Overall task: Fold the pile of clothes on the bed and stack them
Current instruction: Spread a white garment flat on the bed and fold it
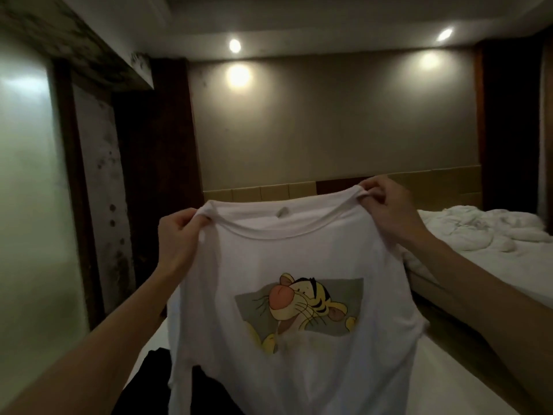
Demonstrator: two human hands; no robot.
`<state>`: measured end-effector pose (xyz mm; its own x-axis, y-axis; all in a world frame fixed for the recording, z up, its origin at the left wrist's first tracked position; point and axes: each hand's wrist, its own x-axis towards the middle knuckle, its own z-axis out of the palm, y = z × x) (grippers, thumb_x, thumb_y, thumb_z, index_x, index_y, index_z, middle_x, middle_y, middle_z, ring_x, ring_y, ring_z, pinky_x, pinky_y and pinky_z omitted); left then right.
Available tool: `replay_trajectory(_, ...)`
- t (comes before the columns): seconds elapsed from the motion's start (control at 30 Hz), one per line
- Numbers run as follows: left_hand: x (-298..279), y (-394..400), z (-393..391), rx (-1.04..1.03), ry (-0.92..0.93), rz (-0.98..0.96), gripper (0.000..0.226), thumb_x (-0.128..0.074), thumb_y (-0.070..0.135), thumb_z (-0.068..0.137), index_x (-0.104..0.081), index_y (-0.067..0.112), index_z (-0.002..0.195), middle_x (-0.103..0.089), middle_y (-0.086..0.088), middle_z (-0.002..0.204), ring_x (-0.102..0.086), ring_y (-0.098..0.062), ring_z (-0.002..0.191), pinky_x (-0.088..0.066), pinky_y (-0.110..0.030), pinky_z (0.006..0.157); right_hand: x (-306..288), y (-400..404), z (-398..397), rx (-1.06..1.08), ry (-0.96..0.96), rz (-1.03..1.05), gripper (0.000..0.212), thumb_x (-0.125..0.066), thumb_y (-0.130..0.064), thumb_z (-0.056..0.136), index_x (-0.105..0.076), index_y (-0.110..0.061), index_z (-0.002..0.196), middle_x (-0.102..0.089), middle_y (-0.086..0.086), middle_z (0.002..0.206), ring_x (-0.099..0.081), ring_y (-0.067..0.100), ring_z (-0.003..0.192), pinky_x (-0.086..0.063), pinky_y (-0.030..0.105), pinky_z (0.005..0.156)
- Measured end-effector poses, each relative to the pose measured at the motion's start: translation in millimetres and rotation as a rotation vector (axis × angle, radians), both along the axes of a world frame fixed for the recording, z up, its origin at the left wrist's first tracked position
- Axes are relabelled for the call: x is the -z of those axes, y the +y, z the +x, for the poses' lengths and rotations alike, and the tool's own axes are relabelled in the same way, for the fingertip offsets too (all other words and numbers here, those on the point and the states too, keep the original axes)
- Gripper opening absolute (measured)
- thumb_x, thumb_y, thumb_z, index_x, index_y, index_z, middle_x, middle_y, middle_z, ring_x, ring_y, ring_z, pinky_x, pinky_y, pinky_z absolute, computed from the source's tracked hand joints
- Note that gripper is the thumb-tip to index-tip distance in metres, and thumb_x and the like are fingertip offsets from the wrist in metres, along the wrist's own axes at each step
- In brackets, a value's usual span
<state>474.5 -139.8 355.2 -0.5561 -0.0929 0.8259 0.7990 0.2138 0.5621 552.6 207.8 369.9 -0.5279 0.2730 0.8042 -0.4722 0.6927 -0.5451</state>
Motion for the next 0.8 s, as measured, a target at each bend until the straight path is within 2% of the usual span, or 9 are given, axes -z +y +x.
replay_trajectory(0.1, -21.8, 6.1, -3.3, -0.125, 0.103, -0.021, 0.028, -0.061, 0.016, 0.095, -0.065, 0.018, 0.067, -0.056, -0.003, 0.064, -0.046, -0.006, 0.058, -0.035, -0.019, 0.057, -18.7, 7.7, 0.6, 0.049, 0.115, -0.008, 0.005, -0.062, -0.026, 0.096, -0.062, -0.029, 0.1, -0.059, -0.016, 0.092, -0.056, -0.002, 0.088, -0.043, 0.016, 0.074)
replay_trajectory(0.17, -28.6, 10.6, -19.2, -0.258, 0.146, -0.081, 0.021, -0.061, 0.019, 0.095, -0.067, 0.014, 0.076, -0.059, -0.003, 0.072, -0.049, -0.009, 0.063, -0.036, -0.019, 0.059, -22.3, 11.8, -12.9, 0.095, 0.127, -0.019, 0.004, -0.061, -0.03, 0.096, -0.063, -0.03, 0.1, -0.061, -0.012, 0.094, -0.056, 0.001, 0.088, -0.044, 0.019, 0.076)
replay_trajectory(0.27, -24.9, 22.2, -62.3, -0.428, 0.134, -0.198, 0.026, -0.056, 0.024, 0.097, -0.065, 0.01, 0.076, -0.057, -0.005, 0.083, -0.049, -0.013, 0.068, -0.034, -0.02, 0.059, -14.5, 13.2, -49.7, 0.172, 0.092, -0.011, 0.013, -0.061, -0.032, 0.097, -0.067, -0.024, 0.105, -0.062, -0.008, 0.097, -0.057, 0.01, 0.091, -0.043, 0.023, 0.077)
replay_trajectory(0.33, -11.8, 30.3, -97.0, -0.465, 0.075, -0.26, 0.029, -0.054, 0.025, 0.098, -0.064, 0.009, 0.075, -0.056, -0.005, 0.086, -0.048, -0.012, 0.069, -0.034, -0.024, 0.059, -4.2, 13.1, -78.3, 0.195, 0.048, 0.006, 0.017, -0.061, -0.03, 0.097, -0.069, -0.02, 0.108, -0.063, -0.007, 0.099, -0.054, 0.012, 0.095, -0.039, 0.019, 0.076)
replay_trajectory(0.4, 9.5, 40.3, -136.7, -0.486, 0.027, -0.309, 0.028, -0.054, 0.023, 0.097, -0.065, 0.007, 0.078, -0.056, -0.007, 0.087, -0.052, -0.018, 0.073, -0.038, -0.029, 0.064, 11.1, 16.2, -117.6, 0.21, -0.011, 0.03, 0.016, -0.06, -0.028, 0.098, -0.07, -0.019, 0.107, -0.062, -0.006, 0.098, -0.052, 0.013, 0.096, -0.035, 0.019, 0.074)
replay_trajectory(0.47, 36.4, 52.5, -175.0, -0.505, -0.008, -0.372, 0.025, -0.055, 0.02, 0.096, -0.067, 0.004, 0.08, -0.058, -0.011, 0.087, -0.055, -0.025, 0.075, -0.044, -0.037, 0.068, 31.9, 21.5, -162.7, 0.234, -0.075, 0.059, 0.014, -0.061, -0.027, 0.097, -0.069, -0.019, 0.106, -0.064, -0.004, 0.099, -0.054, 0.016, 0.098, -0.034, 0.025, 0.078)
replay_trajectory(0.6, 101.6, 81.9, -259.1, -0.544, -0.165, -0.54, 0.025, -0.057, 0.021, 0.094, -0.07, 0.002, 0.083, -0.06, -0.015, 0.09, -0.055, -0.032, 0.082, -0.044, -0.041, 0.071, 88.1, 37.6, -259.2, 0.224, -0.198, 0.049, 0.016, -0.063, -0.021, 0.096, -0.071, -0.012, 0.106, -0.065, 0.0, 0.097, -0.056, 0.015, 0.092, -0.041, 0.027, 0.081)
replay_trajectory(0.7, 160.9, 106.5, -329.4, -0.546, -0.274, -0.688, 0.028, -0.053, 0.026, 0.095, -0.071, 0.006, 0.089, -0.065, -0.018, 0.095, -0.056, -0.037, 0.09, -0.045, -0.043, 0.077, 141.5, 54.9, -338.8, 0.22, -0.337, 0.063, 0.012, -0.064, -0.022, 0.095, -0.071, -0.016, 0.101, -0.066, 0.004, 0.097, -0.059, 0.019, 0.092, -0.048, 0.031, 0.083)
replay_trajectory(0.8, 230.6, 132.1, -392.1, -0.515, -0.351, -0.817, 0.026, -0.049, 0.027, 0.098, -0.068, 0.01, 0.089, -0.064, -0.013, 0.096, -0.054, -0.036, 0.096, -0.04, -0.042, 0.077, 207.3, 67.3, -411.7, 0.245, -0.464, 0.134, 0.011, -0.063, -0.02, 0.094, -0.07, -0.014, 0.098, -0.064, 0.01, 0.093, -0.058, 0.023, 0.088, -0.044, 0.03, 0.078)
